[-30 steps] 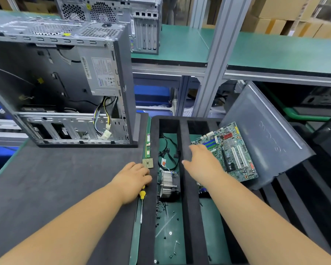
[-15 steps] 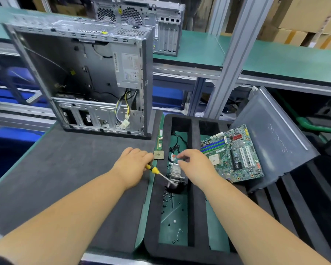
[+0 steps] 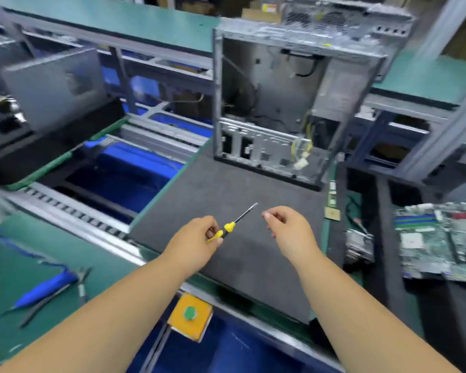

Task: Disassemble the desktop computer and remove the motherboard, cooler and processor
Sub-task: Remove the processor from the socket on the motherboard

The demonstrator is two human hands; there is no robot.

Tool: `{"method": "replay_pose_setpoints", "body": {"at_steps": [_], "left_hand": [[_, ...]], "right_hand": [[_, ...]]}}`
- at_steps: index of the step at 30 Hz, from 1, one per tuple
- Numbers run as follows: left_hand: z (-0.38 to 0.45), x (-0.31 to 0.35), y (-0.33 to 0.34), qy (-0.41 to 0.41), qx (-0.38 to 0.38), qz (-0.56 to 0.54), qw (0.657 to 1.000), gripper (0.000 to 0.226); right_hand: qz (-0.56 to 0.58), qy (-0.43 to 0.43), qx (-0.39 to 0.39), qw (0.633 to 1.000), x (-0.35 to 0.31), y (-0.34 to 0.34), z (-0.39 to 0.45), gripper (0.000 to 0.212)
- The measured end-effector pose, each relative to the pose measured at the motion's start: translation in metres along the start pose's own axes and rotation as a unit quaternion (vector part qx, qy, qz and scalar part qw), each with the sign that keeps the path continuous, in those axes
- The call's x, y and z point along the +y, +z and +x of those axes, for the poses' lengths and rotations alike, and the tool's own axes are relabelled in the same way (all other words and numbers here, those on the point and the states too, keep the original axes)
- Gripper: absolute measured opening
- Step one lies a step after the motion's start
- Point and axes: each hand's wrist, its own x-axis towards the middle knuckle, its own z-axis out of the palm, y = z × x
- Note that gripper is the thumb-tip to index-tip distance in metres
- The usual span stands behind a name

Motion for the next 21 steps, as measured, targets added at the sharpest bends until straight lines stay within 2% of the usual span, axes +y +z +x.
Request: {"method": "replay_pose_setpoints", "body": {"at_steps": [7,10,15,21], "left_hand": [[-0.052,-0.109,-0.058,-0.135,0.073,-0.023,0.988,0.012],[-0.079,-0.15,-0.073,-0.187,0.079,0.006,0.979,0.012],[-0.118,-0.213,-0.088,-0.288,0.004,0.086,0.954,0.01],[-0.156,-0.263,-0.093,-0.384,-0.058,0.157,0.908,0.017]], "right_hand": [[-0.009,-0.04,-0.083,0.996,-0.033,0.129,-0.019,0.02],[0.008,-0.041,-0.109,0.993,-0.047,0.173,-0.029,0.025],[-0.011,-0.048,-0.166,0.985,-0.064,0.224,-0.052,0.028],[-0.037,-0.051,-0.18,0.982,-0.069,0.256,-0.071,0.026]]}}
